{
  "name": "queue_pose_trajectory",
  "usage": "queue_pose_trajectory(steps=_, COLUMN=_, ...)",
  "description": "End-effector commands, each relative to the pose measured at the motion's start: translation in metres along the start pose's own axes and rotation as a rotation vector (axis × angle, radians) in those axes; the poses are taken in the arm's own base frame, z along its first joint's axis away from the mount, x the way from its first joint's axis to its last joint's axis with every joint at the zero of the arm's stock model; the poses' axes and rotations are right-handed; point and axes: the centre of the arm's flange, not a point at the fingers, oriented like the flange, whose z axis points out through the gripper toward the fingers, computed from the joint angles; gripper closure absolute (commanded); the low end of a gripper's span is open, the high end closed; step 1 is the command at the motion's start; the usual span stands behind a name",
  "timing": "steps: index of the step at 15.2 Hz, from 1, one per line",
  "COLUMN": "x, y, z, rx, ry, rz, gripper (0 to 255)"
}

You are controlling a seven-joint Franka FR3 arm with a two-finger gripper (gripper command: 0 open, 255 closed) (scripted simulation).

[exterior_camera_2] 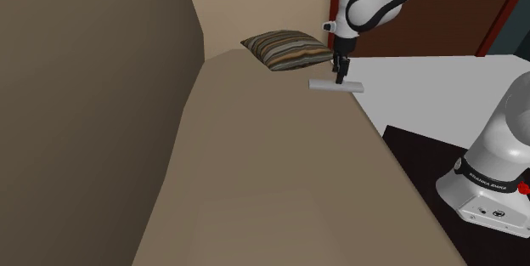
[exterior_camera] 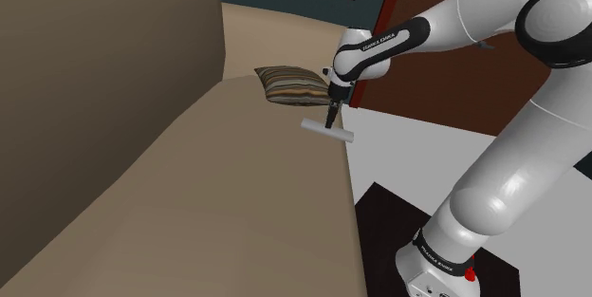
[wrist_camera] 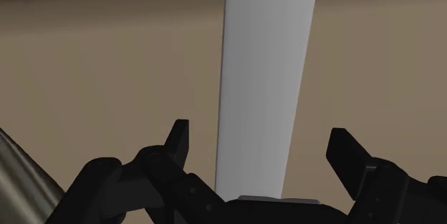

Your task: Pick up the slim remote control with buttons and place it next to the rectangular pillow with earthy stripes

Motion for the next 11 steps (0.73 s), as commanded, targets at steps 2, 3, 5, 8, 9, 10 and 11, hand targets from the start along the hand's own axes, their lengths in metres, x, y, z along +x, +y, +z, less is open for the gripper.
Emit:
queue_pose_trajectory(steps=2, x=0.000, y=0.000, z=-0.033, rx=0.000, ry=0.000, rz=0.000, gripper=0)
queue_pose_trajectory(steps=3, x=0.000, y=0.000, z=-0.043, rx=0.000, ry=0.000, rz=0.000, gripper=0)
queue_pose_trajectory(steps=5, x=0.000, y=0.000, z=-0.043, rx=0.000, ry=0.000, rz=0.000, gripper=0)
queue_pose_trajectory(steps=8, x=0.000, y=0.000, z=-0.043, rx=0.000, ry=0.000, rz=0.000, gripper=0)
queue_pose_trajectory(steps=9, x=0.000, y=0.000, z=-0.043, rx=0.000, ry=0.000, rz=0.000, gripper=0)
queue_pose_trajectory(steps=10, x=0.000, y=0.000, z=-0.043, rx=0.000, ry=0.000, rz=0.000, gripper=0)
queue_pose_trajectory(steps=11, x=0.000, y=0.000, z=-0.043, rx=0.000, ry=0.000, rz=0.000, gripper=0)
